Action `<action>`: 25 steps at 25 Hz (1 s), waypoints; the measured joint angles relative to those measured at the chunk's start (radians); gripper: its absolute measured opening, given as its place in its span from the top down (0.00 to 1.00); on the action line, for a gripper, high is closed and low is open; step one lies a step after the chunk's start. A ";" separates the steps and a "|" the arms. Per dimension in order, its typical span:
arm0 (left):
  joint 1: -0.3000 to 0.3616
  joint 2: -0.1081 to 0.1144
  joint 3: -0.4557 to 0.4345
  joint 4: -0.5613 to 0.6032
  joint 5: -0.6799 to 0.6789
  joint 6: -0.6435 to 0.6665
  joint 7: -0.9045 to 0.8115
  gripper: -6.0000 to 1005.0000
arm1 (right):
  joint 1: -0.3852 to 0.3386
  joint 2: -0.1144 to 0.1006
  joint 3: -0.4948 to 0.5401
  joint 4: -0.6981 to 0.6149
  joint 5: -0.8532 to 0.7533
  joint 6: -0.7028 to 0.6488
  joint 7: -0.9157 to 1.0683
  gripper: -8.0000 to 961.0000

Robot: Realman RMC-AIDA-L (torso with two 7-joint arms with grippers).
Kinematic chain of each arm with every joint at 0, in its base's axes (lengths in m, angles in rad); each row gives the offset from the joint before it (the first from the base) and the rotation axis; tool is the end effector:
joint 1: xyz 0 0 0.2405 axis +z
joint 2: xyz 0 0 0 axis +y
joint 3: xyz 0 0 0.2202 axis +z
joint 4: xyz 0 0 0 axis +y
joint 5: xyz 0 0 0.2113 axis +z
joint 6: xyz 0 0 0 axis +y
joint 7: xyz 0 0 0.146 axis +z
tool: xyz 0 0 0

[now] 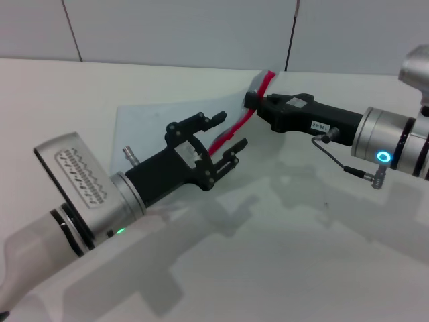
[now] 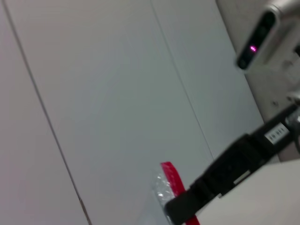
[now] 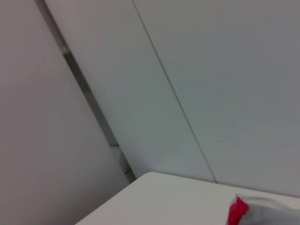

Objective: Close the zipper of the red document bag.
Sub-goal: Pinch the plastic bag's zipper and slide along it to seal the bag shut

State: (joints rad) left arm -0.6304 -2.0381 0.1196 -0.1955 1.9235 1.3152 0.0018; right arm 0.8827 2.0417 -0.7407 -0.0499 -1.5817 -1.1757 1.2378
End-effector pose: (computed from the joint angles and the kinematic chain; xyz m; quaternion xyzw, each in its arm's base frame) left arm -0.2163 0.3066 -0.0634 -0.8693 0.0315 -0.3013 0.3906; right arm 0.1692 0.3750 -0.0539 -0.8765 0.3060 0.3356 0.1598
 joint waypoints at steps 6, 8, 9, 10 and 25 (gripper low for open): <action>0.001 -0.001 -0.012 -0.026 -0.009 -0.034 0.089 0.51 | 0.004 0.000 -0.007 0.005 -0.006 -0.027 0.000 0.95; 0.002 -0.001 -0.013 -0.026 -0.010 -0.036 0.091 0.52 | 0.005 0.000 -0.009 0.005 -0.009 -0.039 0.000 0.95; 0.003 -0.001 -0.013 -0.026 -0.011 -0.036 0.093 0.52 | 0.005 0.000 -0.009 0.006 -0.009 -0.044 0.000 0.94; 0.004 -0.001 -0.013 -0.026 -0.011 -0.036 0.098 0.52 | 0.004 0.000 -0.010 0.006 -0.009 -0.047 0.000 0.94; 0.023 -0.004 -0.016 -0.074 -0.019 -0.036 0.286 0.73 | 0.002 0.000 -0.009 0.005 -0.009 -0.052 0.000 0.93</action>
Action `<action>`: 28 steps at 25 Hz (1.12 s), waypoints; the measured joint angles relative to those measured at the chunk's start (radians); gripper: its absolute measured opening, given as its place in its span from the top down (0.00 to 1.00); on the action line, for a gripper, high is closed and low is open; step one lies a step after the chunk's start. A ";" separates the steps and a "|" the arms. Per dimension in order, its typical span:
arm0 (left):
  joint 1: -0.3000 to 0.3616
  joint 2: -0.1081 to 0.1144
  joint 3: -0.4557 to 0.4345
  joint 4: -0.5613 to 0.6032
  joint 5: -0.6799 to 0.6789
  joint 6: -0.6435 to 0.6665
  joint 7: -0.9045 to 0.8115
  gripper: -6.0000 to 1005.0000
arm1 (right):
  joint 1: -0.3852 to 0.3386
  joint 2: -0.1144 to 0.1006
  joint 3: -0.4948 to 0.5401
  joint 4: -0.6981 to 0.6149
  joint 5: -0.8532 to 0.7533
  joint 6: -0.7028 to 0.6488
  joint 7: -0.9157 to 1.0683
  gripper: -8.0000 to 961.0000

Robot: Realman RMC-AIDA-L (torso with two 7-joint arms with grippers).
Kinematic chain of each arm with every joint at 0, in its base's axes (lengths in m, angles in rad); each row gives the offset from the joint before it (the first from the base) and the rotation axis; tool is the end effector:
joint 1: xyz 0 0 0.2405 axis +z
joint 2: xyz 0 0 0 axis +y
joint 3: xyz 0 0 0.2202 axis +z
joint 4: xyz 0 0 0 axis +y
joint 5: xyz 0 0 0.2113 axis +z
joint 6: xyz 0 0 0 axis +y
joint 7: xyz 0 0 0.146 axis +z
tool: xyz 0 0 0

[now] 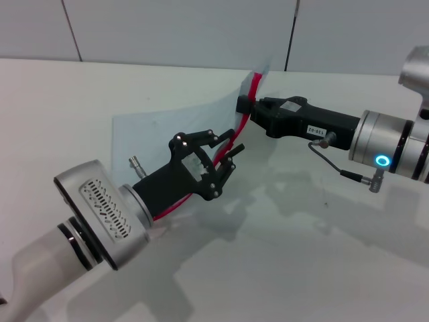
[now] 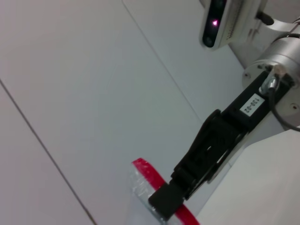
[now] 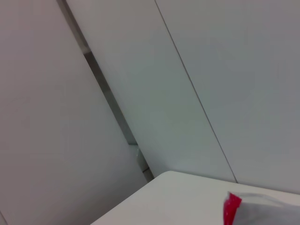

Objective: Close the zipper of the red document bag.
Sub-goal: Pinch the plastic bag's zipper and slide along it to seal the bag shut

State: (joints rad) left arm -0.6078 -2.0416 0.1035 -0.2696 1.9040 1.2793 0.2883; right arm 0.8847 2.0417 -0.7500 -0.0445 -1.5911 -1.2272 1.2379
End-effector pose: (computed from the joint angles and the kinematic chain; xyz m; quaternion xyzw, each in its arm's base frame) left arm -0.2159 0.2963 -0.0756 -0.8612 0.1082 -0.2511 0.4285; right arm 0.1638 0.3682 -0.0553 -0.8813 0.2951 0.3434 0.1352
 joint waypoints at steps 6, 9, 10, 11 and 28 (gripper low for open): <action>0.007 0.000 -0.002 -0.002 -0.048 0.006 0.000 0.78 | -0.004 0.000 0.000 0.000 0.001 -0.002 0.000 0.92; 0.008 0.000 -0.002 -0.003 -0.057 0.007 0.001 0.79 | -0.006 0.000 0.000 0.000 0.001 -0.002 0.000 0.92; 0.008 0.000 -0.002 -0.003 -0.057 0.007 0.001 0.80 | -0.007 0.000 0.000 0.000 0.001 -0.002 0.000 0.92; 0.008 0.000 -0.002 -0.003 -0.057 0.007 0.001 0.81 | -0.007 0.000 0.000 0.000 0.000 -0.002 0.000 0.92; 0.011 0.001 -0.003 -0.018 -0.058 0.008 -0.001 0.91 | -0.008 0.000 -0.006 0.000 -0.002 0.000 0.000 0.90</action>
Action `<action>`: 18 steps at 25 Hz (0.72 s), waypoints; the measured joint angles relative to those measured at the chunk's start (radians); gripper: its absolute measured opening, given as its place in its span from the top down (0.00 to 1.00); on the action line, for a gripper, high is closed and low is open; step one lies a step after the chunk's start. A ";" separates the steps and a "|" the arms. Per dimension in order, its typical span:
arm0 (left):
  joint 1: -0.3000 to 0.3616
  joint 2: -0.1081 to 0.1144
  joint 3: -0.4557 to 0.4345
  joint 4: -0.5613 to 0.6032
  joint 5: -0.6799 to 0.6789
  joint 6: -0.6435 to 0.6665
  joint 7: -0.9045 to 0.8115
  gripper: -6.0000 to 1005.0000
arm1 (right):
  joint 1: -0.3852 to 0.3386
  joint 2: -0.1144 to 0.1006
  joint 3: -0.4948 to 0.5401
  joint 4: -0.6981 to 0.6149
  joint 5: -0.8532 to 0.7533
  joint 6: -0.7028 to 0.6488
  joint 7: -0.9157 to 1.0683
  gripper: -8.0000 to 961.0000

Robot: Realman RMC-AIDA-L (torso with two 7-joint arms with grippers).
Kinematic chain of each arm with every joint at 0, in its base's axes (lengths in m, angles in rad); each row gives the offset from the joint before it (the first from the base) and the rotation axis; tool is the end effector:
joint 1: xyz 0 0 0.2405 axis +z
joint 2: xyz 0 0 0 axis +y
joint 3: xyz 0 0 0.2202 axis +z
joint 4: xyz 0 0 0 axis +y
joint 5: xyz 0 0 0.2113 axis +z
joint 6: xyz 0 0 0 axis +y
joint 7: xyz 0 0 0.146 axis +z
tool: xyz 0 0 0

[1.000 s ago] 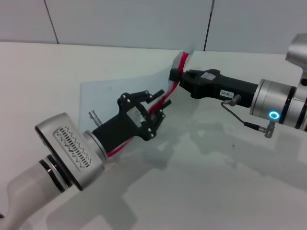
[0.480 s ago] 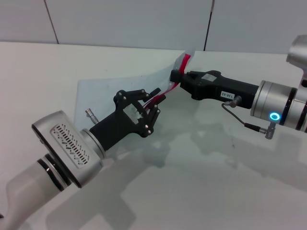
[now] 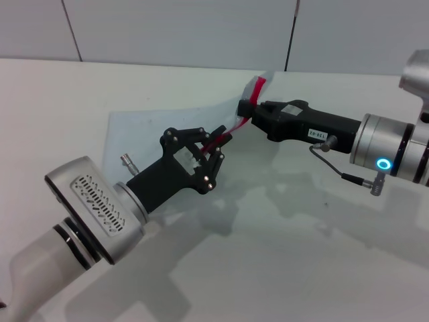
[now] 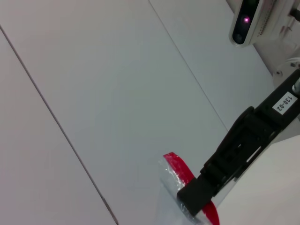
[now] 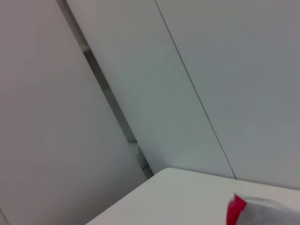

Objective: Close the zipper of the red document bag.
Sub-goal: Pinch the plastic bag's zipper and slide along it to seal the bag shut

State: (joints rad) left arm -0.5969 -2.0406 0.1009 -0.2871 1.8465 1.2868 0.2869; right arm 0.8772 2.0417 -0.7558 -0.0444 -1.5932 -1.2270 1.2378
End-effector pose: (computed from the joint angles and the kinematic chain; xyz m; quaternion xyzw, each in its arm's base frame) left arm -0.2182 0.2973 -0.0717 -0.8516 0.0818 -0.2575 0.4492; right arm 0.1669 0.3663 -0.0560 -0.8820 0.2972 0.3400 0.1348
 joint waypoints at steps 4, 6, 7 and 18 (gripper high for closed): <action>0.000 0.000 0.002 0.000 0.000 -0.001 -0.005 0.91 | -0.016 0.000 0.024 -0.001 0.007 0.005 -0.012 0.90; 0.000 0.000 0.005 0.000 0.000 -0.003 -0.006 0.91 | -0.037 -0.004 0.058 -0.007 0.009 0.007 -0.017 0.90; 0.001 0.001 0.005 0.000 0.000 -0.004 -0.006 0.91 | -0.050 -0.006 0.080 -0.014 0.009 0.008 -0.019 0.90; 0.013 0.003 0.008 0.000 0.000 -0.007 -0.008 0.91 | -0.242 -0.018 0.315 -0.133 0.011 0.032 -0.007 0.89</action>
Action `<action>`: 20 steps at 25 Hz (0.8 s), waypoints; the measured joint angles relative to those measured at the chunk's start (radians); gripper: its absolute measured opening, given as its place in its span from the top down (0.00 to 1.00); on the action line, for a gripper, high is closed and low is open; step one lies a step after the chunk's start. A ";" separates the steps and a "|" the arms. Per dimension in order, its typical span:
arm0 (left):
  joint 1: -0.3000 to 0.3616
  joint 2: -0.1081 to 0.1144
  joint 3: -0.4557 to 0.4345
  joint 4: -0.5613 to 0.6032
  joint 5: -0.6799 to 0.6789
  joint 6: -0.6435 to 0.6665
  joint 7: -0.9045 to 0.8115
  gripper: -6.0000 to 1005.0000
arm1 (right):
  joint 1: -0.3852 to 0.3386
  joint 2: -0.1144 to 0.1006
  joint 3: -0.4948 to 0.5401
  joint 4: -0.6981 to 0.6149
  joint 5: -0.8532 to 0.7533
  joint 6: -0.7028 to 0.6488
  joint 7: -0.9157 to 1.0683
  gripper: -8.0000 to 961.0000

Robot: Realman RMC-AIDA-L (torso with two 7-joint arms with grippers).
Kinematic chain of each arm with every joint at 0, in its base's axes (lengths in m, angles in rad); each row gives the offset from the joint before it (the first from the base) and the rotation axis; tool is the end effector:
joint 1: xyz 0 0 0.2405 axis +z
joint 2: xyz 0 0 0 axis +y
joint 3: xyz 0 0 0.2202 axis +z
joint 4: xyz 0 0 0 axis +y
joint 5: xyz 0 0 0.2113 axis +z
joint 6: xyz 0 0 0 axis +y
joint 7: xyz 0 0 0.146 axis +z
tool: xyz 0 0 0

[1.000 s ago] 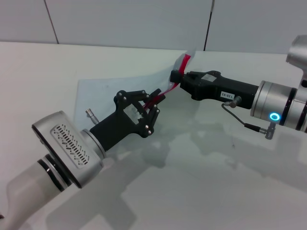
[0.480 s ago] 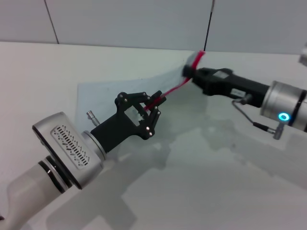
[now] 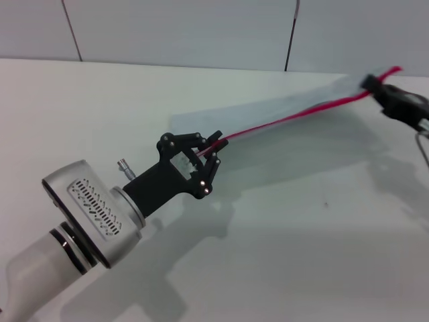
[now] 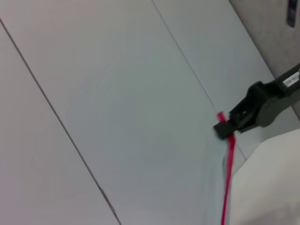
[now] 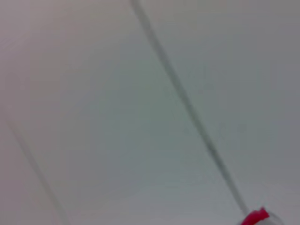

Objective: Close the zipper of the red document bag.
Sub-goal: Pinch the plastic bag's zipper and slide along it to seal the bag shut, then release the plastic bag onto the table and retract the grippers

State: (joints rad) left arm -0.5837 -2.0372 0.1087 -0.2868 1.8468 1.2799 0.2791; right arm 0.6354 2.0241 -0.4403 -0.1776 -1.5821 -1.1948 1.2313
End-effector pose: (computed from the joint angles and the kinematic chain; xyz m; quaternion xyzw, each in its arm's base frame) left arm -0.2240 0.2942 -0.0720 -0.8553 0.0742 -0.2514 0.4469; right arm 0.2579 0.3668 0.0146 -0.7656 0.3865 0.4040 0.3182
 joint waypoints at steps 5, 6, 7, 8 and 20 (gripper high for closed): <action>0.004 0.000 0.000 0.000 0.000 -0.001 0.000 0.92 | -0.046 0.000 0.084 -0.011 0.001 0.003 -0.004 0.88; 0.005 0.000 0.001 0.000 0.001 0.000 0.000 0.92 | -0.053 0.000 0.098 -0.011 0.000 0.003 -0.006 0.88; 0.005 0.000 0.001 0.000 0.003 0.000 0.000 0.92 | -0.058 0.000 0.109 -0.012 0.000 0.003 -0.007 0.88; 0.005 0.000 0.002 0.002 0.005 0.000 0.000 0.92 | -0.064 0.000 0.123 -0.014 0.000 0.005 -0.007 0.88; 0.007 0.002 -0.006 0.010 -0.005 0.000 -0.003 0.91 | -0.092 0.001 0.209 -0.019 0.002 0.006 -0.067 0.87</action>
State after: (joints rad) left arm -0.5764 -2.0352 0.1022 -0.2770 1.8415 1.2802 0.2757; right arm 0.5434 2.0251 -0.2312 -0.1964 -1.5803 -1.1892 1.1646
